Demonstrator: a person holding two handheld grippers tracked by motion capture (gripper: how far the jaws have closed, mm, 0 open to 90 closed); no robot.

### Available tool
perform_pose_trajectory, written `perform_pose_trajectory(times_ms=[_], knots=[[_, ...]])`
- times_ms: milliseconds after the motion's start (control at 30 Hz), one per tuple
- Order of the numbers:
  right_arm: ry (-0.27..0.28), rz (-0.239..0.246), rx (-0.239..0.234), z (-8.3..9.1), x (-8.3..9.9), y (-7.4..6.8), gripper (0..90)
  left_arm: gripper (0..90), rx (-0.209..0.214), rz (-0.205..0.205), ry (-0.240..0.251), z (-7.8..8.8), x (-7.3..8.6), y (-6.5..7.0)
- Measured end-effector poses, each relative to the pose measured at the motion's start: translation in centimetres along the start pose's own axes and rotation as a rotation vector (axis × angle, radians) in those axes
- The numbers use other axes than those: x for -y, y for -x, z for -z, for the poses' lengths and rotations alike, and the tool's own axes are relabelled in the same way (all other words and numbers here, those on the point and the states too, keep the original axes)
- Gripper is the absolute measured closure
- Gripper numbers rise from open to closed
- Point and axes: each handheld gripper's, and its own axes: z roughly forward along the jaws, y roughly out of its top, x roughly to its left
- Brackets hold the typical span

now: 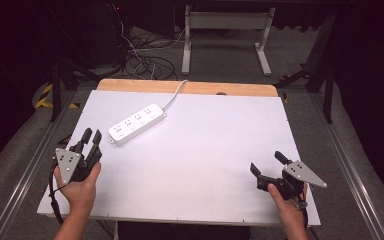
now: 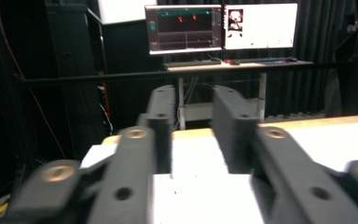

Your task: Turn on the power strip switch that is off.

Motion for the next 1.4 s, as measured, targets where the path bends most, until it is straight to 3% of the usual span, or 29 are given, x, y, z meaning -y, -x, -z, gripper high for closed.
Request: perform_pose_trajectory(times_ms=[167, 233, 300, 367, 433, 567, 700, 833, 967, 1400], knots=[[0.003, -0.001, 0.001, -0.1, -0.1, 0.0, 4.8, 27.0, -0.041, -0.009, 0.032, -0.6, 0.7, 0.2], [-0.001, 0.001, -0.003, -0.2, 0.0, -0.1, 5.0, 22.3, -0.027, -0.008, 0.021, -0.8, 0.9, 0.1], [-0.003, 0.006, -0.007, -0.3, 0.0, -0.2, 5.0, 18.2, -0.022, -0.033, 0.019, -0.9, 1.0, 0.1], [-0.002, 0.002, -0.009, -0.3, -0.1, -0.2, 5.0, 17.3, -0.018, -0.055, 0.021, -0.9, 1.1, 0.2], [-0.001, 0.004, -0.008, -0.3, 0.0, -0.2, 5.1, 17.6, 0.008, -0.036, 0.019, -0.8, 0.9, 0.3], [0.001, -0.001, -0.007, -0.3, -0.1, -0.1, 5.1, 17.4, 0.02, -0.044, 0.023, -0.9, 0.8, 0.4], [0.002, 0.0, -0.01, -0.4, -0.1, -0.2, 5.1, 12.7, 0.036, -0.026, 0.056, -1.1, 0.9, 0.3], [0.009, 0.008, -0.01, -0.5, -0.2, -0.2, 4.7, 12.2, 0.002, -0.027, 0.054, -1.3, 0.8, 0.2], [0.012, 0.007, -0.013, -0.4, -0.2, -0.3, 4.7, 10.6, 0.003, -0.04, 0.042, -1.3, 1.0, 0.1], [0.011, 0.01, -0.008, -0.4, -0.2, -0.2, 4.7, 10.4, -0.007, -0.026, 0.012, -1.4, 1.3, 0.0]])
